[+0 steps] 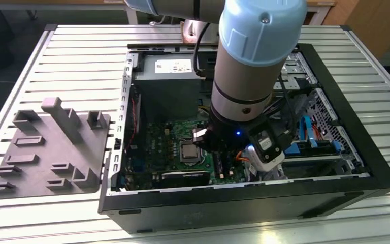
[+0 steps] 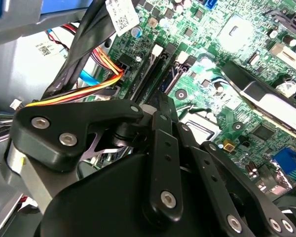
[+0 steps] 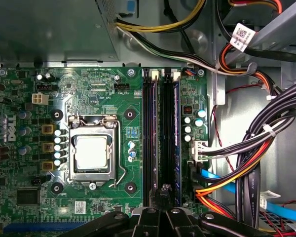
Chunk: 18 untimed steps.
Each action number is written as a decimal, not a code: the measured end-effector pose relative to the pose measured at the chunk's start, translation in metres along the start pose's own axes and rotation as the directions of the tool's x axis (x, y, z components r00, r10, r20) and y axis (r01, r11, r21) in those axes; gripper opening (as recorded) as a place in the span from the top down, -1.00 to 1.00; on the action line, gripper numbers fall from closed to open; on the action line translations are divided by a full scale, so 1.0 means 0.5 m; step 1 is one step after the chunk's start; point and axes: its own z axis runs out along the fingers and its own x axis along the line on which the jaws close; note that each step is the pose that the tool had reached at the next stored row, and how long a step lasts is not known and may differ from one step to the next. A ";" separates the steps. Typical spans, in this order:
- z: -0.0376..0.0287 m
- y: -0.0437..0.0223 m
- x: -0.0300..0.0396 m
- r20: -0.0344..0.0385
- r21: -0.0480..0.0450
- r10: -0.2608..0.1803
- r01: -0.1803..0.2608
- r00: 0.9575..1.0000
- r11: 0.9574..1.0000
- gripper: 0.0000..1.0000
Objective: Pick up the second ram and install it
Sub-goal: 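Press down the second ram until it locks into place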
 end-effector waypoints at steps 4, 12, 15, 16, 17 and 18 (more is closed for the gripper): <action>0.001 0.000 0.000 0.000 0.000 0.000 0.000 1.000 1.000 0.79; 0.010 0.000 0.000 0.000 0.000 0.000 0.000 1.000 1.000 0.79; 0.011 0.000 0.000 0.000 0.000 0.000 0.000 1.000 1.000 0.79; 0.013 0.000 0.000 0.000 0.000 0.000 0.000 1.000 1.000 0.79; 0.014 -0.001 0.000 0.000 0.000 0.000 0.000 1.000 1.000 0.79; 0.015 -0.001 0.000 0.000 0.000 0.000 0.000 1.000 1.000 0.79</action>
